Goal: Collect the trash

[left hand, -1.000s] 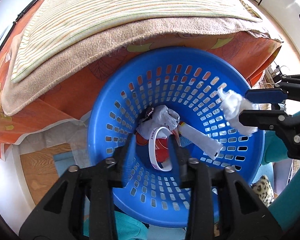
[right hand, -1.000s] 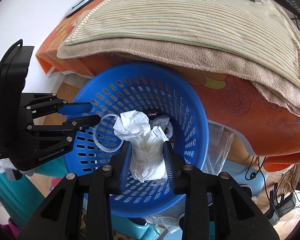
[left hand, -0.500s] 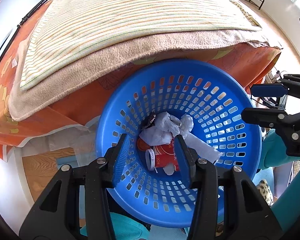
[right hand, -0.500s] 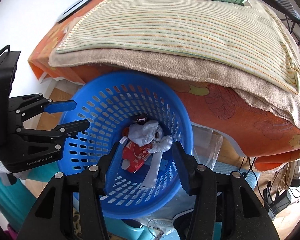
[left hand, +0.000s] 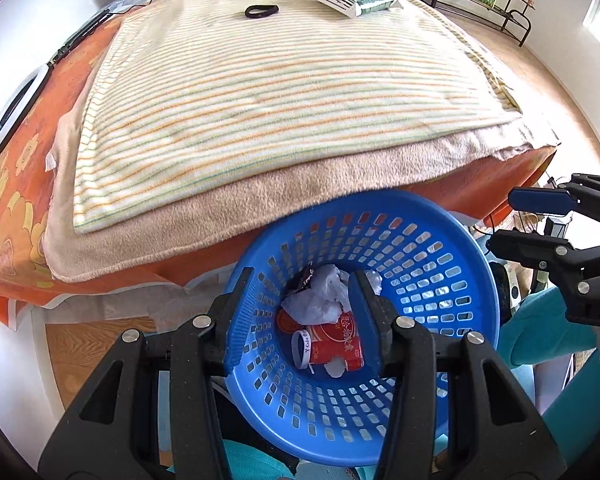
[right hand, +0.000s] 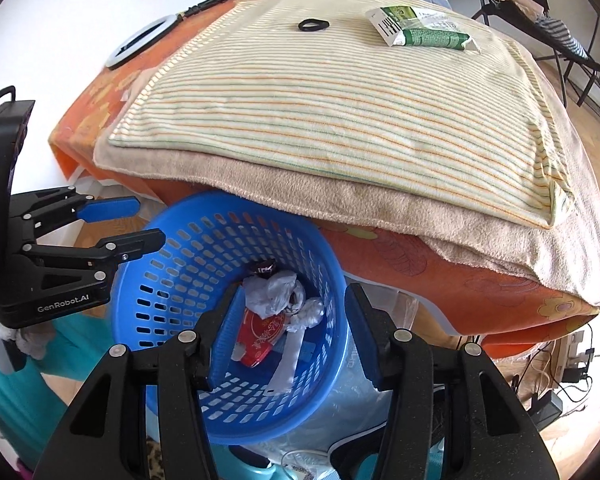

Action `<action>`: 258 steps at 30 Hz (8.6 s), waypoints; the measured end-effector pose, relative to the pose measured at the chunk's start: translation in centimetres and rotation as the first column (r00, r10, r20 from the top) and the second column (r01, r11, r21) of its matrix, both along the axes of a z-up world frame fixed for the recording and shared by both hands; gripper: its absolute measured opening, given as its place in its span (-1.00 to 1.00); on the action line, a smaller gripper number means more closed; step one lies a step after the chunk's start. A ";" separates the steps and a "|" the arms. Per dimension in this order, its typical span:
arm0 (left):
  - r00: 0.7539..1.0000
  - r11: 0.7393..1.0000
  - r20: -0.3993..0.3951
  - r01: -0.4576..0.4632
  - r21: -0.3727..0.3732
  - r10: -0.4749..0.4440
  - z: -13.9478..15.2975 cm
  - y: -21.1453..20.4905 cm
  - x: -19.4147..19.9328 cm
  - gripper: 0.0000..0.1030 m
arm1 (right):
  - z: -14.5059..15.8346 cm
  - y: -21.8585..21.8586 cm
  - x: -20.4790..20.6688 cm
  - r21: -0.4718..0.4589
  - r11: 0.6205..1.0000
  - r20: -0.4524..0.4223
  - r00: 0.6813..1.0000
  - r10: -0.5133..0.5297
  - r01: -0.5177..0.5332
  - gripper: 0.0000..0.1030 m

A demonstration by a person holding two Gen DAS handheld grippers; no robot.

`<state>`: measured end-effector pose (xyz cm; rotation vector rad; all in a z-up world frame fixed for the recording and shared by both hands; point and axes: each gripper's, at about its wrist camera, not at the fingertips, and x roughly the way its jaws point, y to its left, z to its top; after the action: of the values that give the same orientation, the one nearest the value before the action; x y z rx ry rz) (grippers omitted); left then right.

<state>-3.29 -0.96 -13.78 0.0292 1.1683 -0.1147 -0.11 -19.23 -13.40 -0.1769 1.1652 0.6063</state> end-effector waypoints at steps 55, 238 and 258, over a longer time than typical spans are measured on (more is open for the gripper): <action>0.997 0.996 0.067 -0.029 -0.083 0.035 0.4 4.2 29.8 -0.67 | -2.4 -4.3 30.8 0.420 0.723 -0.268 0.836 -0.479 0.549 0.41; 0.985 1.000 0.171 0.000 0.021 -0.004 6.7 0.2 2.4 0.41 | 4.9 -3.0 3.6 0.086 0.995 0.093 0.994 -0.065 0.057 0.24; 0.952 0.996 0.302 -0.028 -0.086 0.053 12.8 3.3 9.9 0.55 | 10.2 -3.0 11.3 0.241 0.967 0.195 0.971 -0.136 0.087 0.27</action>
<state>6.59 2.34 -0.96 -0.0476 0.8550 -0.1167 11.20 -22.26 -3.18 0.0241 0.8865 0.6025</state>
